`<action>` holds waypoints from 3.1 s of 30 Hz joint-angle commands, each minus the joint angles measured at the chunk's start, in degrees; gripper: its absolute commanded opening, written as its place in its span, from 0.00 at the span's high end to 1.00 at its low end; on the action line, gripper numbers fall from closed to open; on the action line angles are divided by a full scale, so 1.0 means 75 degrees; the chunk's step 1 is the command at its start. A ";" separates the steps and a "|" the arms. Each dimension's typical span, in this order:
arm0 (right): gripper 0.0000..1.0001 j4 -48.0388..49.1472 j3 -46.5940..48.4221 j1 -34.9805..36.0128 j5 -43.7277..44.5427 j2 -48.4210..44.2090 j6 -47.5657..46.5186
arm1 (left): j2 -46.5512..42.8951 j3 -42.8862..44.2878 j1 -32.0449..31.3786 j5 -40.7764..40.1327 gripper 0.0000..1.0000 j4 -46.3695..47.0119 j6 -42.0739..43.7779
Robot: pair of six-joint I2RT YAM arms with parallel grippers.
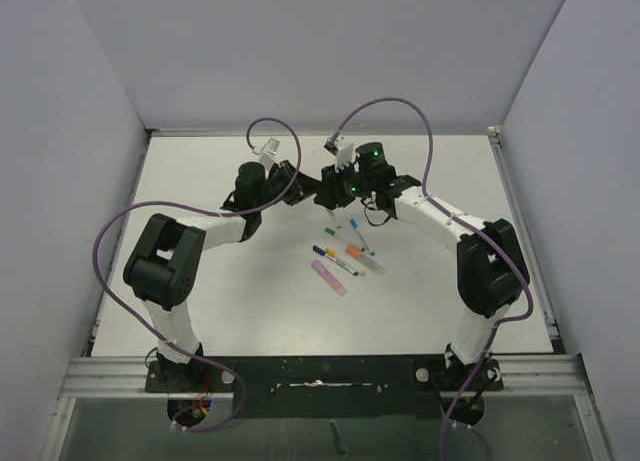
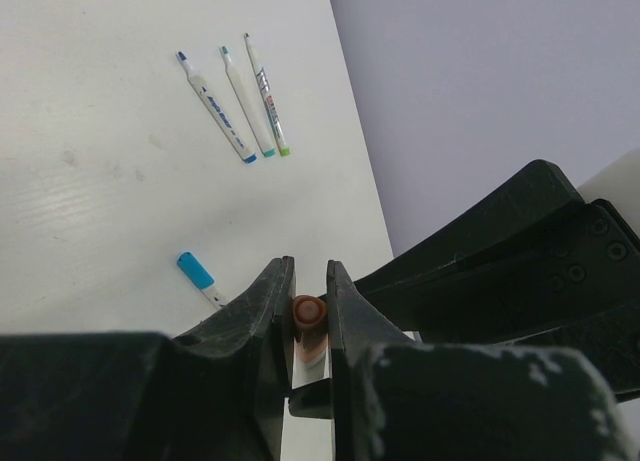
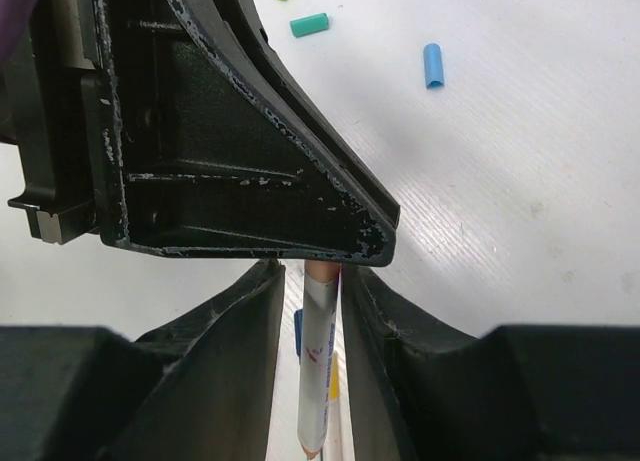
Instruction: Open the pen caps
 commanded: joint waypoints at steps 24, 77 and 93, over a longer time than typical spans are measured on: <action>1.00 -0.0254 -0.0966 0.0035 -0.0125 -0.0671 -0.0380 | -0.1023 0.0516 0.1763 -0.1277 1.00 0.0469 -0.0343; 1.00 -0.1163 0.2531 -0.1413 0.2572 0.2794 -0.1962 | 0.1672 0.1651 0.1717 -0.0915 0.91 -0.3555 0.1643; 1.00 -0.1196 0.2516 -0.1407 0.2585 0.3114 -0.1939 | 0.1790 0.1625 0.1825 -0.0876 0.77 -0.3601 0.1609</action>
